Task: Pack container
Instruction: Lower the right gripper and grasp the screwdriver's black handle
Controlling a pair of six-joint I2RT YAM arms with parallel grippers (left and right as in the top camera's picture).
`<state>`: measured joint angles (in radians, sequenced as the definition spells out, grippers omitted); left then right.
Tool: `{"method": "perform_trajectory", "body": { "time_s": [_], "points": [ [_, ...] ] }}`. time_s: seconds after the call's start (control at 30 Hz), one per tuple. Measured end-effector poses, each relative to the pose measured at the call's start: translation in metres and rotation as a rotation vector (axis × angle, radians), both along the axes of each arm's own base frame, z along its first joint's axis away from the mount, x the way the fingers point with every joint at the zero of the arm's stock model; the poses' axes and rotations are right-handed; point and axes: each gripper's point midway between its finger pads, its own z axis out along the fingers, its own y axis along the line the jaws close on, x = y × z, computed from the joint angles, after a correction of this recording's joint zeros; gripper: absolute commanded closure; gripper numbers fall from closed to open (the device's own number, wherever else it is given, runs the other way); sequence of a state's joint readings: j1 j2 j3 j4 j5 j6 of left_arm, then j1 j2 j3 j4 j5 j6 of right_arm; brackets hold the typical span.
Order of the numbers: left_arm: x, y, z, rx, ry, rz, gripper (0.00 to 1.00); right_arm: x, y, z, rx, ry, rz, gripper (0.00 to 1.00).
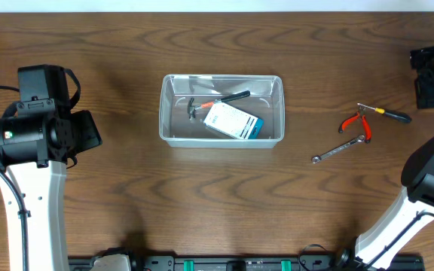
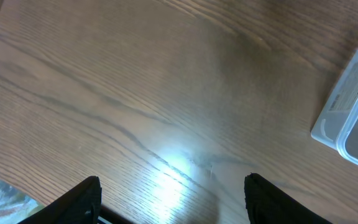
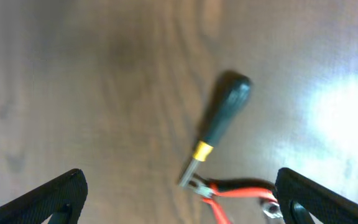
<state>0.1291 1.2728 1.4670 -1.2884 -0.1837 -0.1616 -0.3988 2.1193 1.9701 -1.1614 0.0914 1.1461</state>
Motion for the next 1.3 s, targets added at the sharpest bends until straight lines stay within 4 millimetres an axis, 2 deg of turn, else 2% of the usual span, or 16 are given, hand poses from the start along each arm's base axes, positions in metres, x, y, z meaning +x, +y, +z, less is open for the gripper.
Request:
{"method": "perform_trajectory", "body": {
  "time_s": [0.1,0.33,0.47,0.87,1.3],
  "points": [
    [-0.002,0.000,-0.001,-0.001,0.009,0.000,0.34,-0.010,0.005,-0.015,0.031,0.067,-0.005,0.01],
    [-0.008,-0.001,-0.003,-0.004,0.034,0.000,0.34,-0.023,0.013,-0.082,0.121,0.237,-0.013,0.01],
    [-0.009,-0.001,-0.004,-0.005,0.042,0.000,0.34,-0.024,0.015,-0.101,0.141,0.267,-0.013,0.01],
    [-0.010,-0.001,-0.004,-0.012,0.038,0.017,0.33,-0.015,0.011,-0.110,0.132,0.243,-0.012,0.03],
    [-0.012,-0.002,-0.005,-0.014,0.049,0.020,0.34,-0.020,0.004,-0.111,0.087,0.268,-0.019,0.02]
  ]
}}
